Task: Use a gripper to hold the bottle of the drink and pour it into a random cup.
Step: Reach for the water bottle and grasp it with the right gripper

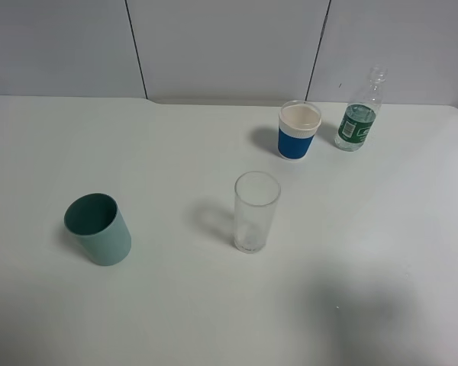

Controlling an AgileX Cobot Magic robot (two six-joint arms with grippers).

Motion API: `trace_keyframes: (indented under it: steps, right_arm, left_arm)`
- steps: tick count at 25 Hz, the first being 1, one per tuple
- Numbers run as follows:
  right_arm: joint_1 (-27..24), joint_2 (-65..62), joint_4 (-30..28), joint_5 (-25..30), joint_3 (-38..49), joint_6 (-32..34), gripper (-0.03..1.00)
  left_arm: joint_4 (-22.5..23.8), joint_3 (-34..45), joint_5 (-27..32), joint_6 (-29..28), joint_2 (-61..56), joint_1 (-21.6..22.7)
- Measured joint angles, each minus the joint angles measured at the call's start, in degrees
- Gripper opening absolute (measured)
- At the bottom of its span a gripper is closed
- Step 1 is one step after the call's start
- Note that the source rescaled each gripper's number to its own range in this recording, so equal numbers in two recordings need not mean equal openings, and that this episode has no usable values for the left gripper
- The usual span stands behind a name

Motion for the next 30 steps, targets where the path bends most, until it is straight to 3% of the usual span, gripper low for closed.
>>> trace_keyframes:
  steps: [30]
  right_arm:
    - [0.00, 0.00, 0.00, 0.00, 0.00, 0.00, 0.76]
  left_arm:
    - [0.00, 0.00, 0.00, 0.00, 0.00, 0.00]
